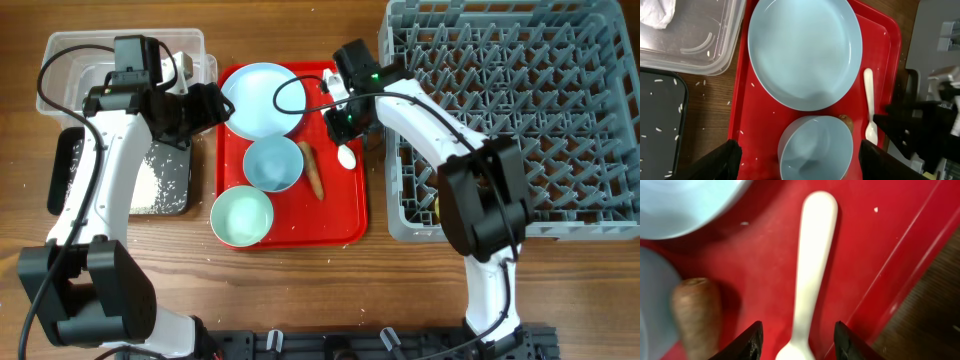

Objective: Sort waste into correct bins and load items into the dishwasher rack
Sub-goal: 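Grasp the white spoon with right gripper and drop it in the rack, then grasp the white bowl with right gripper and place it in the rack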

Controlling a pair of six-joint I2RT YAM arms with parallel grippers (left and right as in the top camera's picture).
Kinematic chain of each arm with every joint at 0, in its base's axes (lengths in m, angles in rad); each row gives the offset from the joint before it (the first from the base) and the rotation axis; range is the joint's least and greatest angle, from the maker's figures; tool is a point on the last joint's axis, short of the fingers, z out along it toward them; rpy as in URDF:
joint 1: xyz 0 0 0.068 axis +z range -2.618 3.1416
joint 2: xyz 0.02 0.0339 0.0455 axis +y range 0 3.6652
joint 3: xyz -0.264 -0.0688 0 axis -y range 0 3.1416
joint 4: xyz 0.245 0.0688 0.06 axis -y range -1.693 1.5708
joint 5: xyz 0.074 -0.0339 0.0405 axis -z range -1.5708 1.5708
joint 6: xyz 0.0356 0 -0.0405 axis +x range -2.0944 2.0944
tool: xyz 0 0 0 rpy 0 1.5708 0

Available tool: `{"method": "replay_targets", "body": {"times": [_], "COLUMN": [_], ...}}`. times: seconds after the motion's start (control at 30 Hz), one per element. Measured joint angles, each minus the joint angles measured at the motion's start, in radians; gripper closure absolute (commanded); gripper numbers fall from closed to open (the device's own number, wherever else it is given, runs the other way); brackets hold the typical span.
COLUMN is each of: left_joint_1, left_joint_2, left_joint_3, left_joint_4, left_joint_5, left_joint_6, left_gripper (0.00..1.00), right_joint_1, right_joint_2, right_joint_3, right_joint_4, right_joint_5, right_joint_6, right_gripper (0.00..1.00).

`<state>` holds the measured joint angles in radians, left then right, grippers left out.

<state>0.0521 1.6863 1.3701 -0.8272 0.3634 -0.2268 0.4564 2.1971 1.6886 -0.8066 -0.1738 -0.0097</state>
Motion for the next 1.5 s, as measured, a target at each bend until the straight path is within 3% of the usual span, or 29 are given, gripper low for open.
{"method": "replay_targets", "body": {"times": [0.07,0.23,0.27,0.63,0.77,0.87,1.0,1.37,1.4,1.43,1.47,1.5], "left_joint_1": [0.0,0.0,0.0,0.0,0.0,0.0,0.0,0.0,0.0,0.0,0.0,0.0], "left_joint_2": [0.0,0.0,0.0,0.0,0.0,0.0,0.0,0.0,0.0,0.0,0.0,0.0], "left_joint_3": [0.0,0.0,0.0,0.0,0.0,0.0,0.0,0.0,0.0,0.0,0.0,0.0], "left_joint_4": [0.0,0.0,0.0,0.0,0.0,0.0,0.0,0.0,0.0,0.0,0.0,0.0], "left_joint_5": [0.0,0.0,0.0,0.0,0.0,0.0,0.0,0.0,0.0,0.0,0.0,0.0], "left_joint_6": [0.0,0.0,0.0,0.0,0.0,0.0,0.0,0.0,0.0,0.0,0.0,0.0], "left_gripper": [0.23,0.21,0.2,0.2,0.2,0.2,0.2,0.19,0.19,0.19,0.17,0.16], "right_joint_1": [0.0,0.0,0.0,0.003,-0.005,-0.084,-0.275,-0.323,-0.323,-0.323,-0.323,-0.323], "right_joint_2": [0.04,0.049,0.049,0.034,-0.119,-0.304,-0.418,-0.288,-0.279,-0.272,-0.267,-0.262], "right_joint_3": [0.0,0.002,0.002,0.028,0.048,0.063,0.072,0.004,0.003,0.003,0.003,0.002], "right_joint_4": [0.004,0.0,-0.004,-0.092,-0.093,-0.103,-0.178,-0.181,-0.18,-0.18,-0.18,-0.18], "right_joint_5": [0.005,0.017,0.011,-0.04,-0.039,-0.024,0.076,0.135,0.145,0.155,0.161,0.167], "right_joint_6": [-0.004,-0.013,-0.013,0.017,0.063,0.124,0.144,0.144,0.144,0.144,0.144,0.143], "right_gripper": [0.63,0.94,0.96,0.96,0.96,0.96,0.96,0.96,0.95,0.76,0.48,0.31]}}
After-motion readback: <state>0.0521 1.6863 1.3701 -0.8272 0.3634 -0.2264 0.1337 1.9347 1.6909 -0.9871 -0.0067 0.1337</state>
